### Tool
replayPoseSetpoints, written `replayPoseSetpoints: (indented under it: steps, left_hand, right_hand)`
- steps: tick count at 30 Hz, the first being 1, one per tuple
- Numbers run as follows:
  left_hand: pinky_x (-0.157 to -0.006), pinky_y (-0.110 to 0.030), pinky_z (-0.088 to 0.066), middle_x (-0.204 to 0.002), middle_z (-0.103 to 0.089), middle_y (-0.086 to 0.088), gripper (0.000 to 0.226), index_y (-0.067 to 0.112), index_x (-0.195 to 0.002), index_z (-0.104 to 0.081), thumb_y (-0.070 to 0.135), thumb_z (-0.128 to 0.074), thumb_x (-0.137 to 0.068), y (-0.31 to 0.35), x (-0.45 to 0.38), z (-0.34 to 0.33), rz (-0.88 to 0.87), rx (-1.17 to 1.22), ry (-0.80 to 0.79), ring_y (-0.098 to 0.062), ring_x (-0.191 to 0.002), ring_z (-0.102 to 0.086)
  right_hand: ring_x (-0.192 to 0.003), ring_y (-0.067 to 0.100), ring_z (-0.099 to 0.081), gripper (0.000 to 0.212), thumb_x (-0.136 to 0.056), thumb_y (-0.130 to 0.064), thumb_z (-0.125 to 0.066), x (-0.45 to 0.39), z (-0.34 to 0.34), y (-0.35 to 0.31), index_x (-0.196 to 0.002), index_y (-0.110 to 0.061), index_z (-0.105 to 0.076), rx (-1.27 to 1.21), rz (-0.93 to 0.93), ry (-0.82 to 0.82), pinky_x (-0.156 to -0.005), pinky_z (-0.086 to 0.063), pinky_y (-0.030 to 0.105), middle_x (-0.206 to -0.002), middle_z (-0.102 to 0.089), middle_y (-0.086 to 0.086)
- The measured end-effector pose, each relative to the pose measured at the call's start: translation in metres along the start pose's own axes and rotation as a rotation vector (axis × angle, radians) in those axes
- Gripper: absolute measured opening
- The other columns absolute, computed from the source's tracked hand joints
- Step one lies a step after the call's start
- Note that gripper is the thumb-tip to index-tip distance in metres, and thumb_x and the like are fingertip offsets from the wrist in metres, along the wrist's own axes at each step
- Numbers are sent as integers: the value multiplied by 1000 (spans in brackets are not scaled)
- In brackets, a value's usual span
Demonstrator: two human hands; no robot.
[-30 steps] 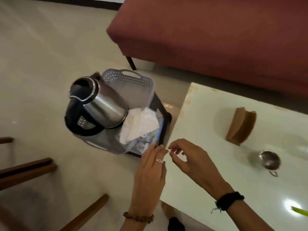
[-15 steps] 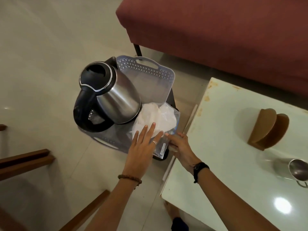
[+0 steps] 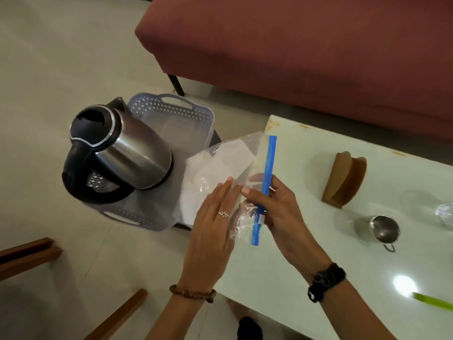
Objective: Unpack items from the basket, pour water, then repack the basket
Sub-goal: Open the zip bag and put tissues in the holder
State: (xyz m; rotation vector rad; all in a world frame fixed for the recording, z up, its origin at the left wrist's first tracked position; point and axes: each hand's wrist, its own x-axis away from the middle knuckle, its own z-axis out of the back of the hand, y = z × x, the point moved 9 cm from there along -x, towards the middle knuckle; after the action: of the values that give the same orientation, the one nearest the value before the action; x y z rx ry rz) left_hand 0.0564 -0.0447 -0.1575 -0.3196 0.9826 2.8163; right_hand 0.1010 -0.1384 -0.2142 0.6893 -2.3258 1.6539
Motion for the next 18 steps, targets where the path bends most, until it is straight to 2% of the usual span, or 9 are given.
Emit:
replayPoseSetpoints:
  steps: [3, 5, 6, 8, 10, 12, 14, 16, 18]
  left_hand:
    - [-85, -49, -53, -126, -51, -6, 46, 30, -135, -24, 34, -41, -92, 47, -6, 0, 13, 214, 42, -19, -118, -53]
    - [-90, -42, -53, -126, -52, -6, 44, 24, -135, -32, 40, -33, -94, 75, -4, -14, -3, 314, -22, -17, -117, -54]
    - [-94, -32, -50, -126, -54, -7, 46, 20, -132, -38, 44, -31, -93, 86, -3, -25, 29, 376, -72, -13, -117, -53]
    - [-99, -16, -41, -126, -58, -7, 52, 16, -127, -43, 48, -33, -88, 97, 2, -51, 208, 550, -193, -8, -117, -52]
    - [-100, -16, -41, -124, -59, -2, 68, 13, -129, -44, 60, -38, -80, 104, 13, -82, 387, 721, -320, -6, -112, -56]
    - [-99, -17, -43, -122, -58, 6, 85, 21, -128, -42, 79, -36, -67, 120, 21, -103, 380, 709, -376, -3, -110, -56]
    - [-101, -15, -40, -127, -53, 14, 64, 30, -129, -40, 67, -39, -77, 147, 21, -108, 217, 577, -340, -3, -117, -52]
    - [-99, -16, -41, -127, -54, 11, 40, 26, -126, -46, 40, -46, -89, 172, 25, -107, 20, 506, -241, -2, -118, -52]
    - [-94, -18, -46, -119, -62, 9, 31, 21, -118, -57, 25, -54, -88, 183, 34, -109, -14, 548, -147, -2, -111, -58]
  right_hand:
    - [-60, 8, -68, 19, -75, -16, -69, 30, 34, -44, -92, -23, -62, 31, 70, 31, -55, -53, 14, -70, -70, -7]
    - [-67, 11, -71, 31, -76, -20, -69, 50, 57, -62, -105, -17, -60, 31, 64, 54, -58, -54, 17, -82, -72, -2]
    - [-71, 14, -72, 39, -71, -26, -69, 61, 70, -70, -107, -16, -60, 18, 58, 60, -59, -55, 18, -84, -74, 0]
    - [-73, 17, -73, 47, -62, -34, -70, 79, 98, -80, -105, -17, -60, 3, 44, 94, -61, -56, 19, -82, -75, 2]
    - [-75, 20, -73, 55, -60, -33, -72, 95, 129, -80, -110, -19, -56, 3, 4, 172, -60, -56, 19, -82, -76, 4]
    - [-74, 19, -73, 55, -68, -23, -73, 110, 160, -76, -117, -23, -46, 29, -25, 255, -58, -56, 17, -81, -76, 3]
    - [-71, 17, -73, 50, -78, -13, -69, 125, 182, -71, -116, -28, -39, 42, -36, 300, -57, -55, 15, -77, -76, 1]
    - [-70, 13, -73, 46, -82, -11, -65, 139, 199, -65, -111, -33, -37, 49, -35, 339, -56, -54, 13, -75, -76, -3]
    - [-70, 13, -72, 43, -84, -10, -64, 150, 210, -63, -106, -37, -37, 25, -36, 339, -57, -53, 12, -77, -76, 0]
